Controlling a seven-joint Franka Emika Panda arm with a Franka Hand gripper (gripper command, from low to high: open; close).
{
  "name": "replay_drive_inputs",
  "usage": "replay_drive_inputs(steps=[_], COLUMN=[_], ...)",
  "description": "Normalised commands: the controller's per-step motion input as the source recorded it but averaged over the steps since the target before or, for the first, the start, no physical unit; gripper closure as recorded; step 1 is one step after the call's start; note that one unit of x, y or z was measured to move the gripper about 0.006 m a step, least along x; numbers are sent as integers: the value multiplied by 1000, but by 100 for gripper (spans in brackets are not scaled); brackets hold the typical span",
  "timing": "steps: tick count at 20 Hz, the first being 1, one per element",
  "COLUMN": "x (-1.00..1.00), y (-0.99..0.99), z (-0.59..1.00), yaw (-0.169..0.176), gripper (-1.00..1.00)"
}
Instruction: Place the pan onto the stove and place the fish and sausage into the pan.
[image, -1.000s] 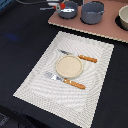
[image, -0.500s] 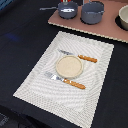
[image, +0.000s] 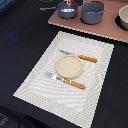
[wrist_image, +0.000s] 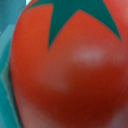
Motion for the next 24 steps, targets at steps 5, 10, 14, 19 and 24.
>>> replay_drive_inputs(steps=[5,10,14,19,24], x=[7,-24,35,111,44], y=[383,180,-208,-873,-585], z=[154,714,936,712,149], yaw=[1,-16,-14,-36,-76], gripper=[-100,-100,-100,-100,-100])
